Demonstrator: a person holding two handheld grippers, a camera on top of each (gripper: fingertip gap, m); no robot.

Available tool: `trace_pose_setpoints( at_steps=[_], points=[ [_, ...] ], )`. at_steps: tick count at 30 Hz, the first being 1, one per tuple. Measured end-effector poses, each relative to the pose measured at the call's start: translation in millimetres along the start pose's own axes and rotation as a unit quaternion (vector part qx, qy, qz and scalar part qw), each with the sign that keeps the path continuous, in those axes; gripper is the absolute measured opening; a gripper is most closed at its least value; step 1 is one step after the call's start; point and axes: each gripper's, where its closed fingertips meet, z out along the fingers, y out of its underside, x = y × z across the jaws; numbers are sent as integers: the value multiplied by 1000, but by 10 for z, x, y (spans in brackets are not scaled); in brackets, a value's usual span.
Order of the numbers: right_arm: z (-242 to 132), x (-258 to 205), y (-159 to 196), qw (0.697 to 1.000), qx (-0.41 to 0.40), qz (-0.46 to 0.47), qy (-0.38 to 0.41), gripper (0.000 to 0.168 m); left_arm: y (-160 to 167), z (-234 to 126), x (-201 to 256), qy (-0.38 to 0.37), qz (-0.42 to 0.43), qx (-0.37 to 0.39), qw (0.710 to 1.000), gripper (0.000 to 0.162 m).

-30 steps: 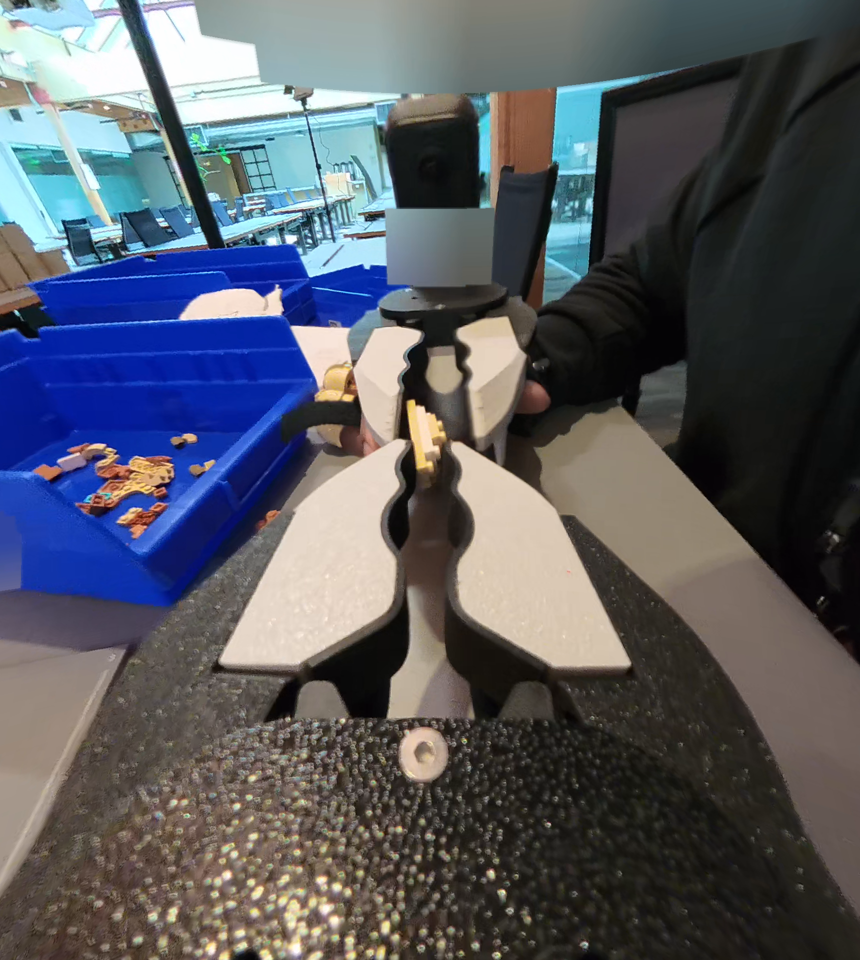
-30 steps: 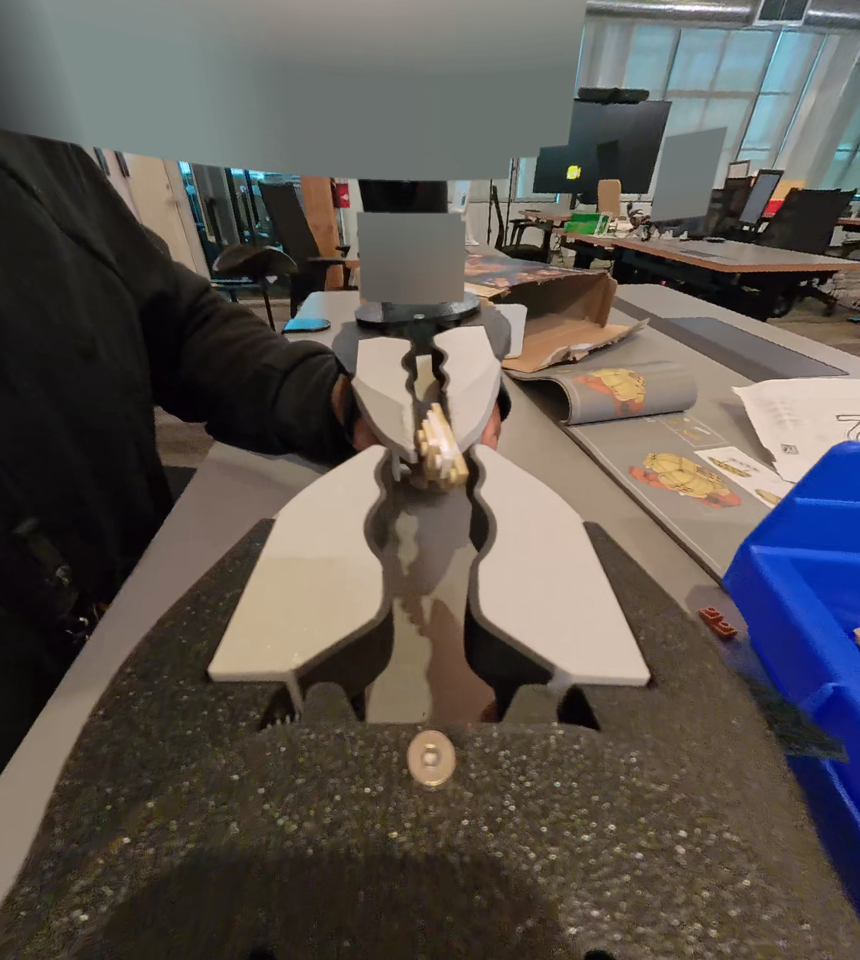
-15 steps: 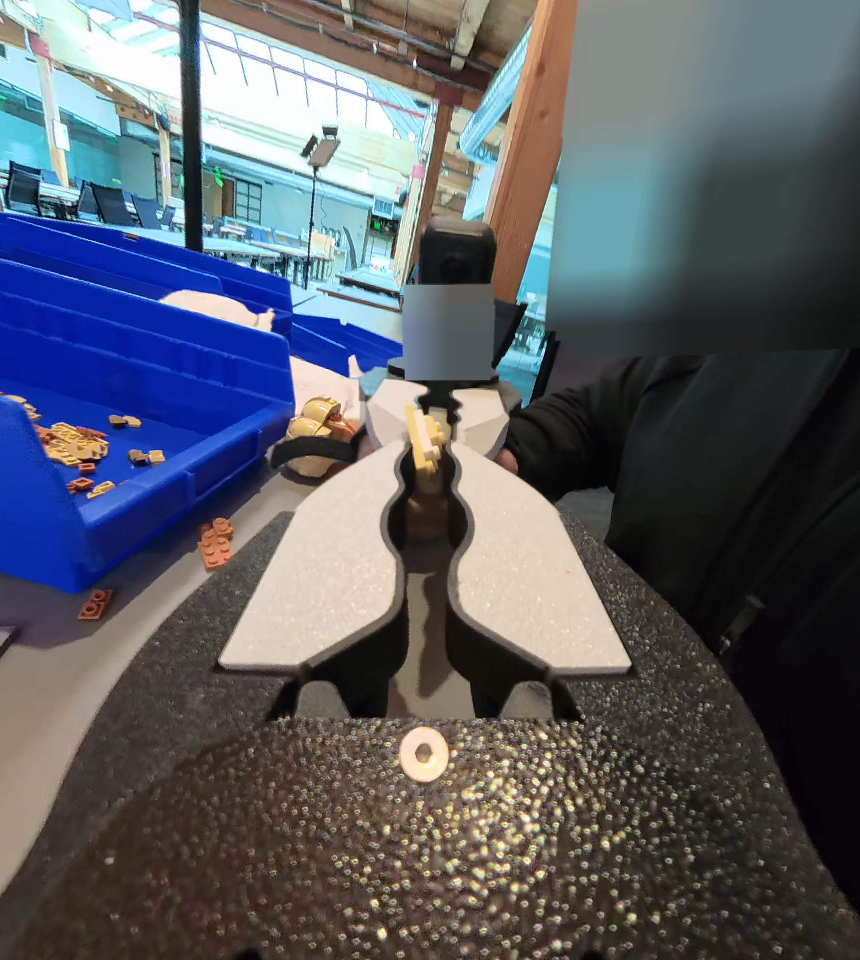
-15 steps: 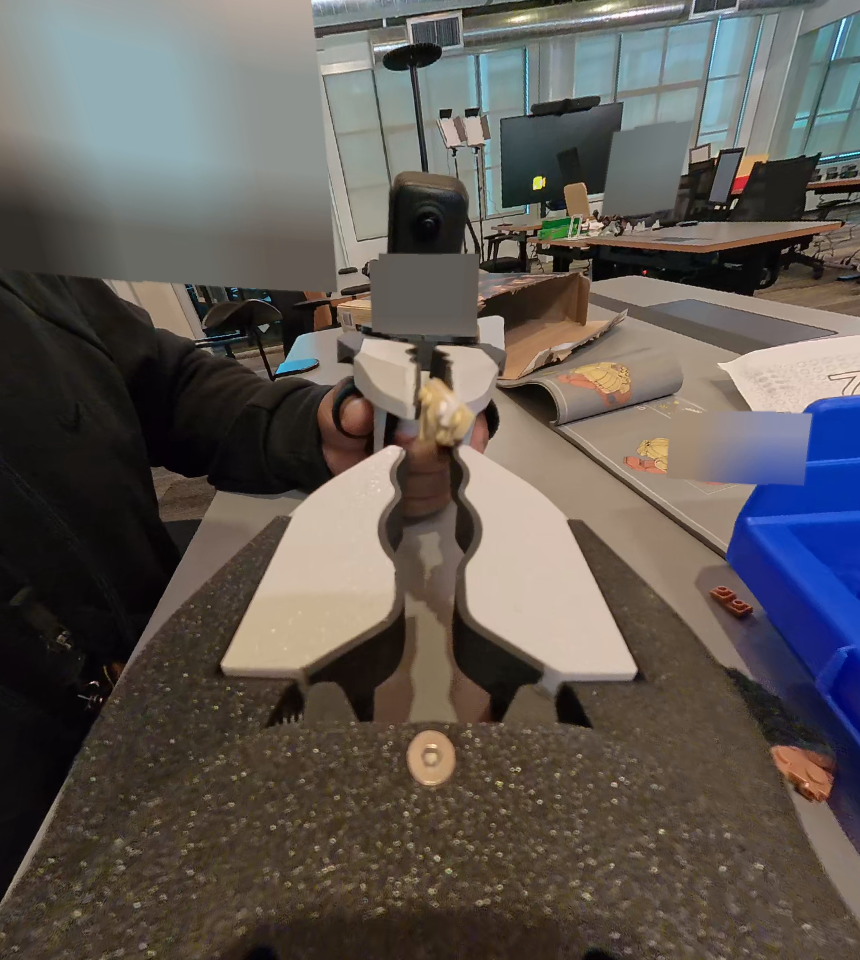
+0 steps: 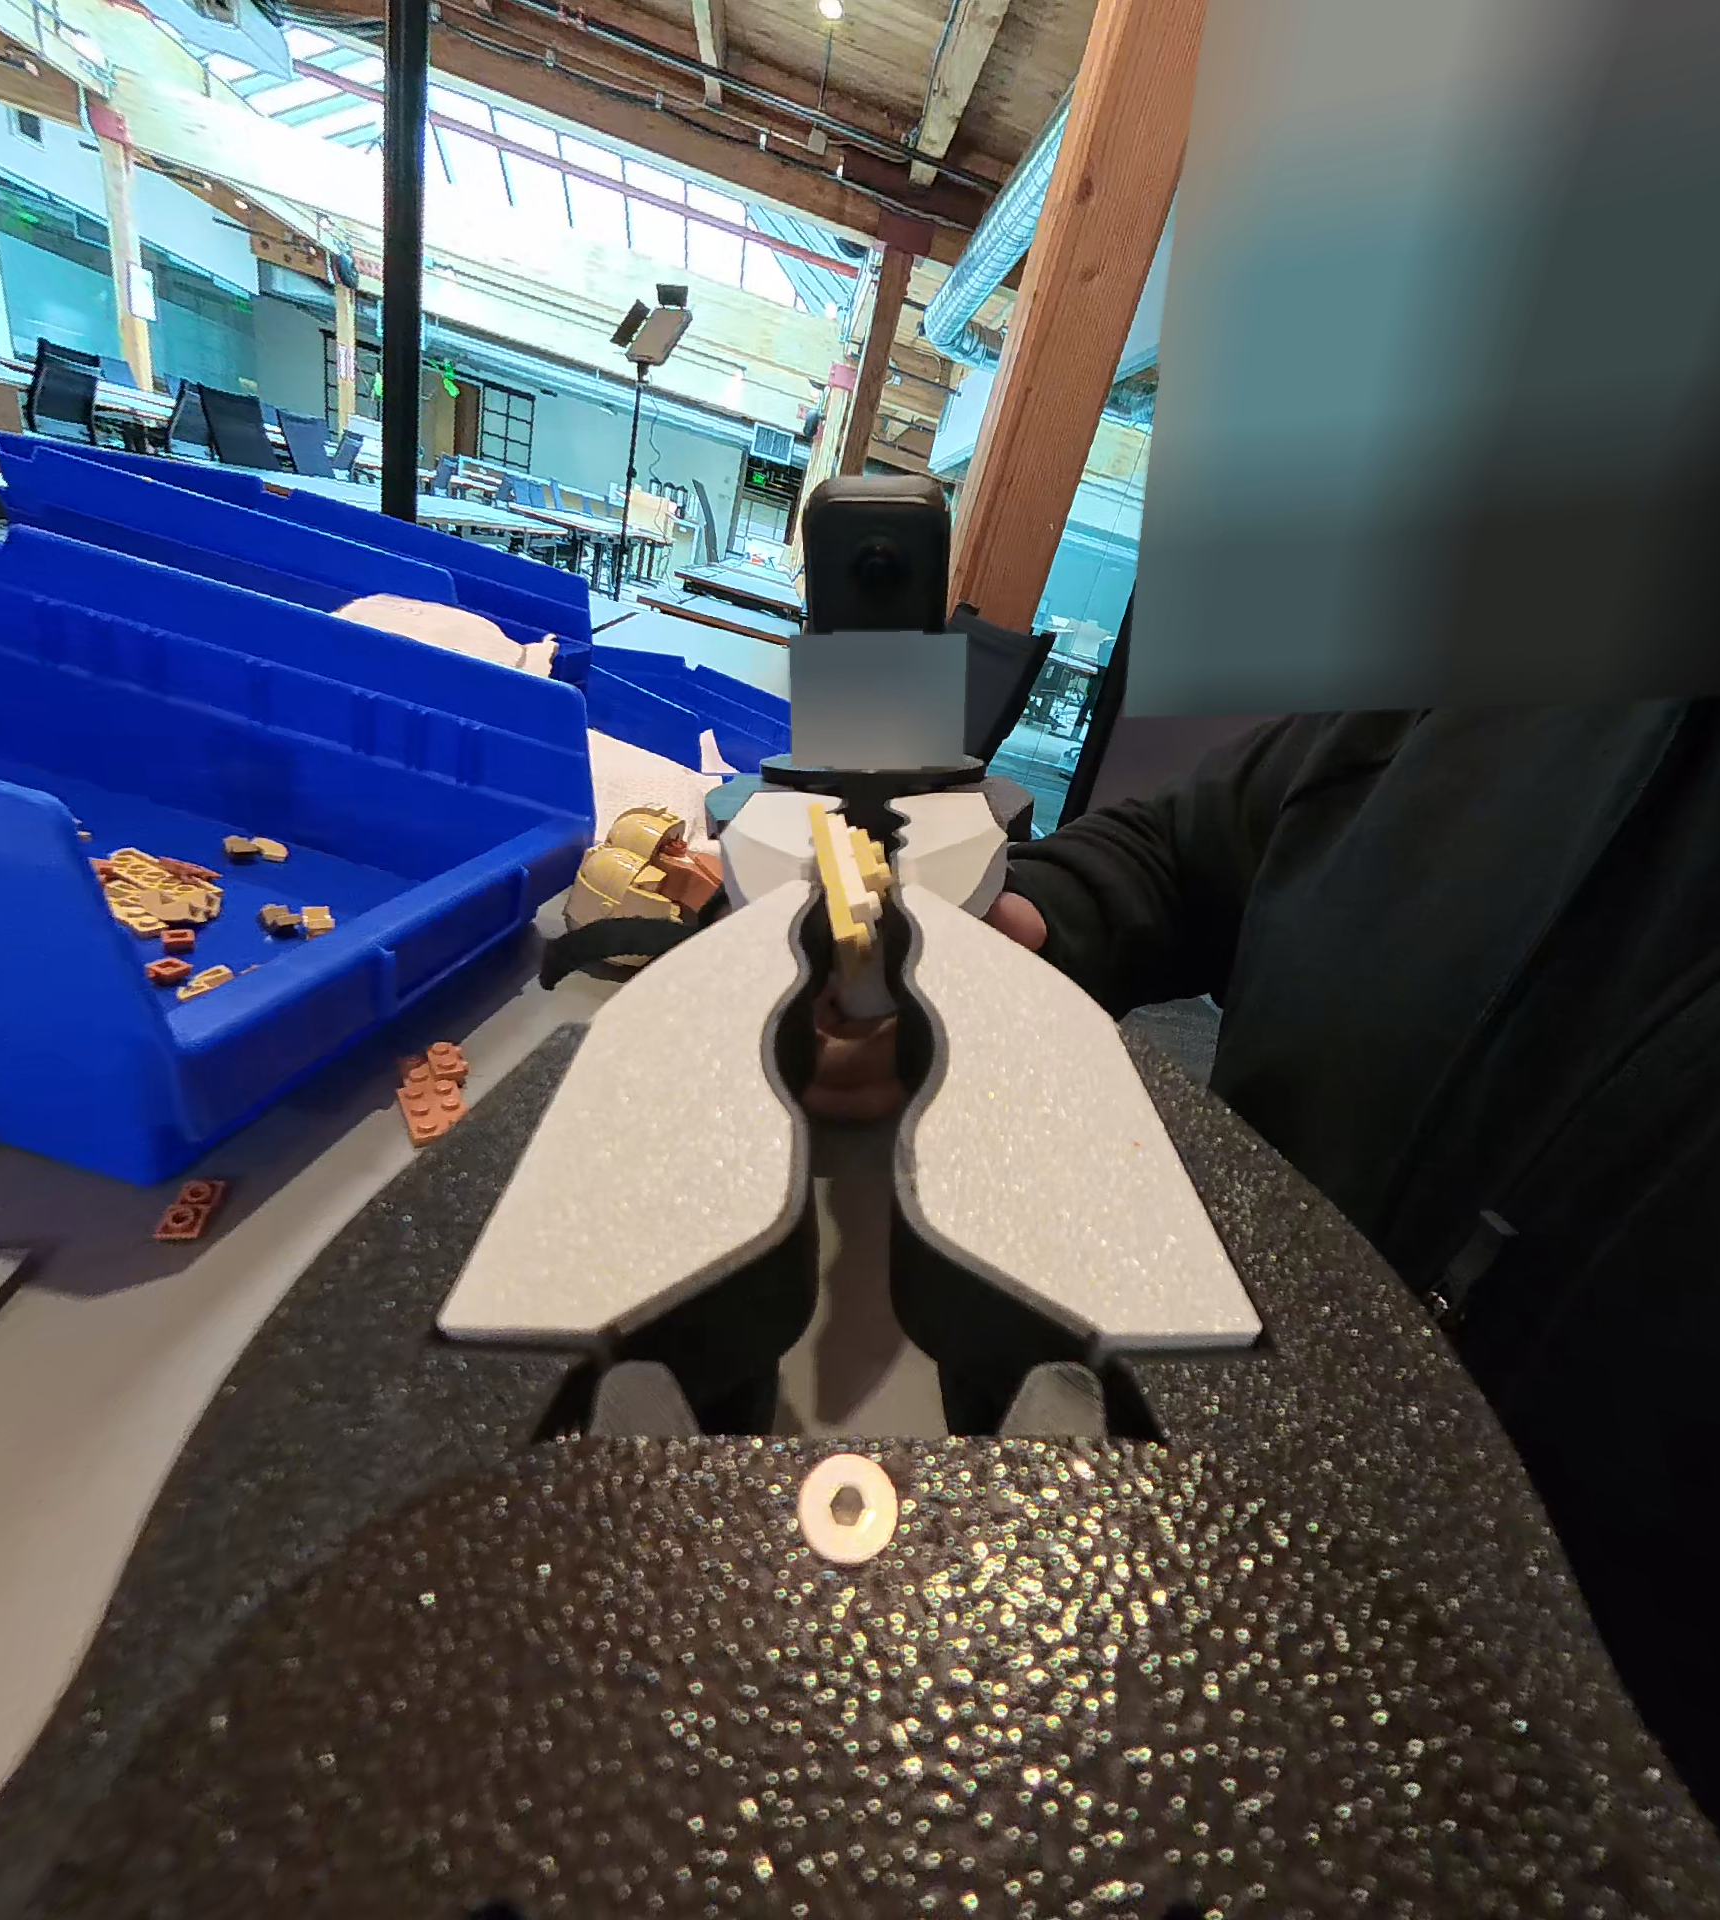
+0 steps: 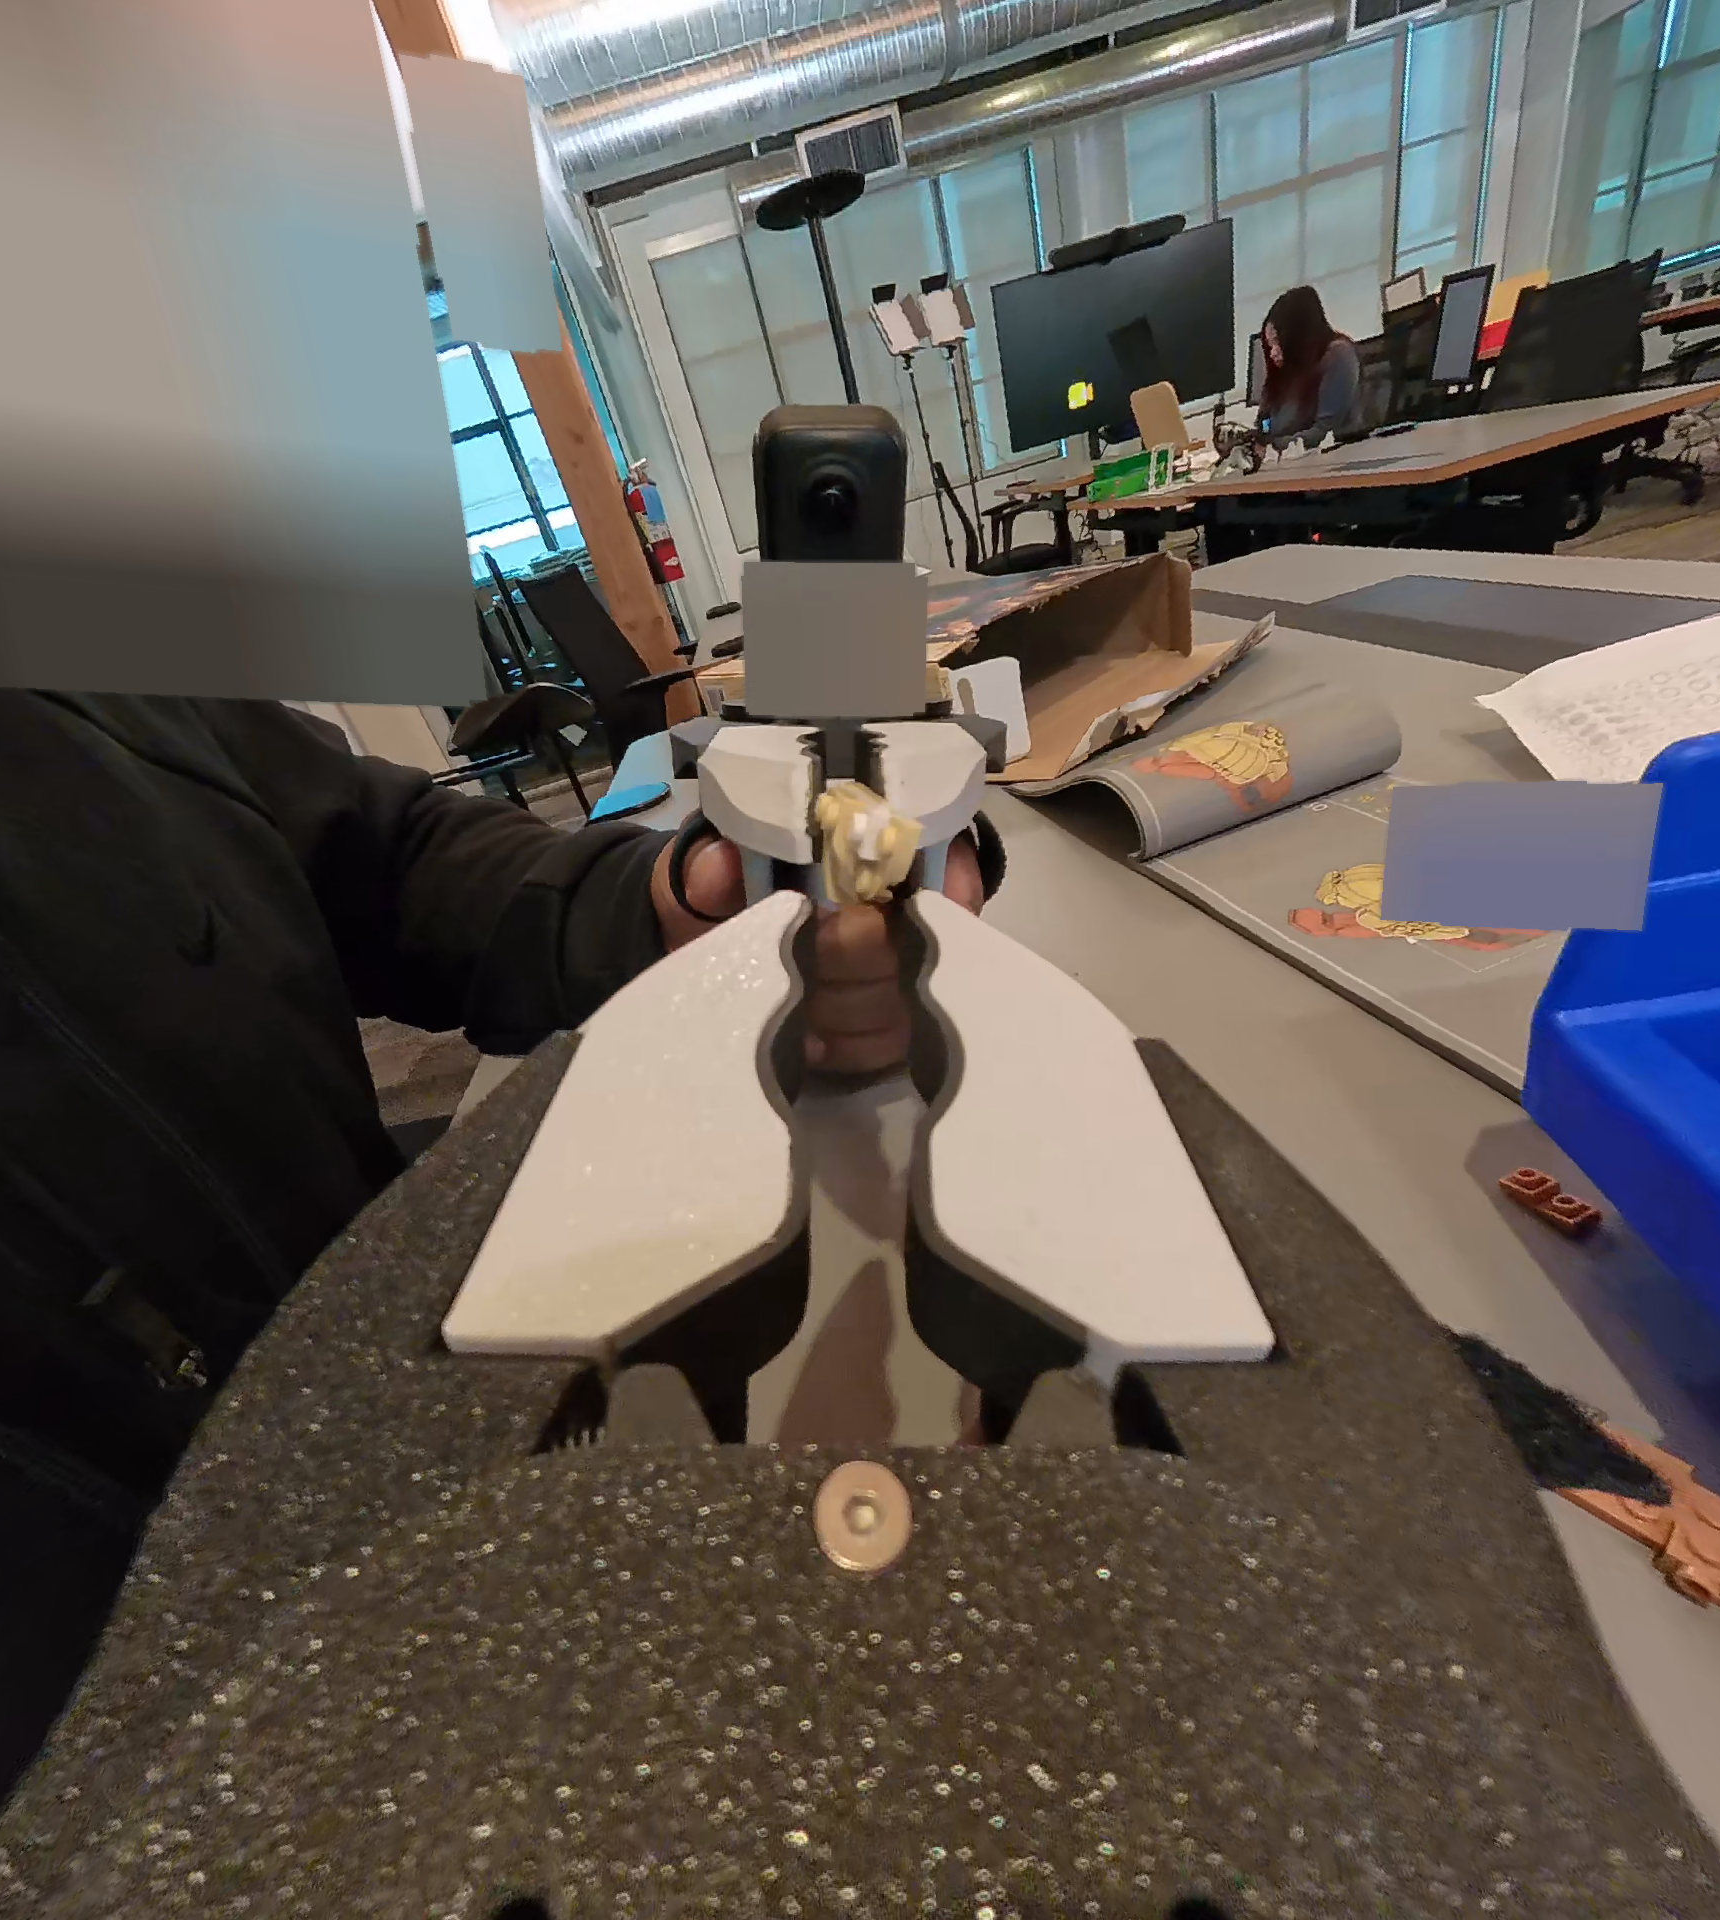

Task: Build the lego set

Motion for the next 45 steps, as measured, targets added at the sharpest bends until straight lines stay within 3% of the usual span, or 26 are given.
trace_pose_setpoints(
  at_steps=[28,35,40,45],
  points=[
    [-19,-65,-42,999,18,14,-29,7,30,27,55,23,-12,-11,1000,9],
    [-16,46,-103,999,39,18,4,34,-124,-174,-130,-2,-62,32,998,10],
    [-4,137,-179,996,54,-46,51,56,-308,-478,-370,-51,-89,77,992,10],
    [63,179,-106,983,17,-154,96,43,-394,-737,-557,-117,-85,82,986,10]
  ],
)
